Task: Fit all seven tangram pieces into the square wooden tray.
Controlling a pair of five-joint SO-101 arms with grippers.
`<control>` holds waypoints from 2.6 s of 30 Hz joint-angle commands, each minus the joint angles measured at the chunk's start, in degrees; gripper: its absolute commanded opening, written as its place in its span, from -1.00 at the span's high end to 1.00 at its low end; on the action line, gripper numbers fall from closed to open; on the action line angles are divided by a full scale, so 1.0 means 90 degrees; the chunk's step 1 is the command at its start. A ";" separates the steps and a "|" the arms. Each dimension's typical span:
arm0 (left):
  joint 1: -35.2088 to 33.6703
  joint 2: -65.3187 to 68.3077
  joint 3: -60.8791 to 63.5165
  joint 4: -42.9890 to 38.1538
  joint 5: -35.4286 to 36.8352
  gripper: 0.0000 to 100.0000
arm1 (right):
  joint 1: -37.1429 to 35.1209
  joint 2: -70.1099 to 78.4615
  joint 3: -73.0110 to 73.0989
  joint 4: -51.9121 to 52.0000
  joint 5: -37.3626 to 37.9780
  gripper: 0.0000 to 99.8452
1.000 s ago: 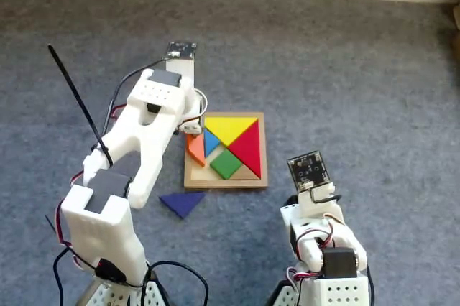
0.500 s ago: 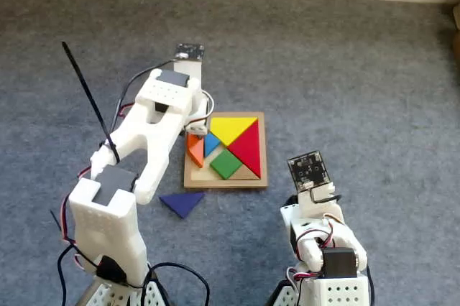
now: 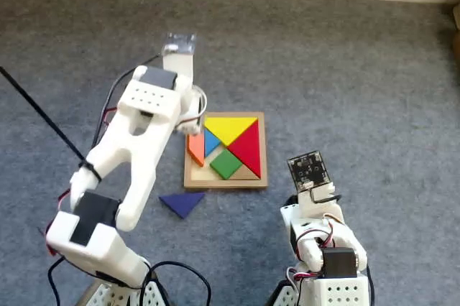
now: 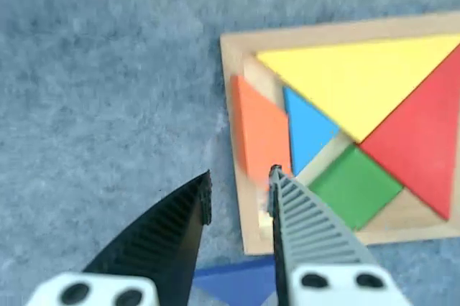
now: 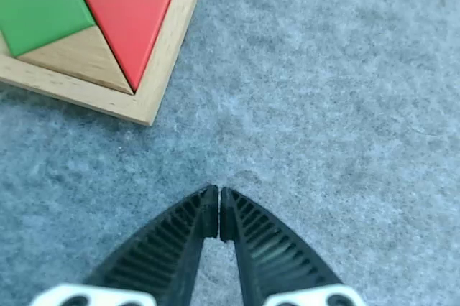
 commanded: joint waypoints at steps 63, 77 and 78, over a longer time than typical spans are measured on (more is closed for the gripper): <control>0.0103 -0.0054 0.1509 -0.3888 0.0039 0.71 | 0.0073 -0.0112 0.0718 -0.0122 0.0010 0.95; 0.0327 -0.0132 0.1538 -0.3389 0.0029 0.71 | 0.0073 -0.0112 0.0718 -0.0122 0.0010 0.95; 0.0376 -0.0122 0.1538 -0.3311 0.0029 0.71 | 0.0073 -0.0112 0.0718 -0.0122 0.0010 0.95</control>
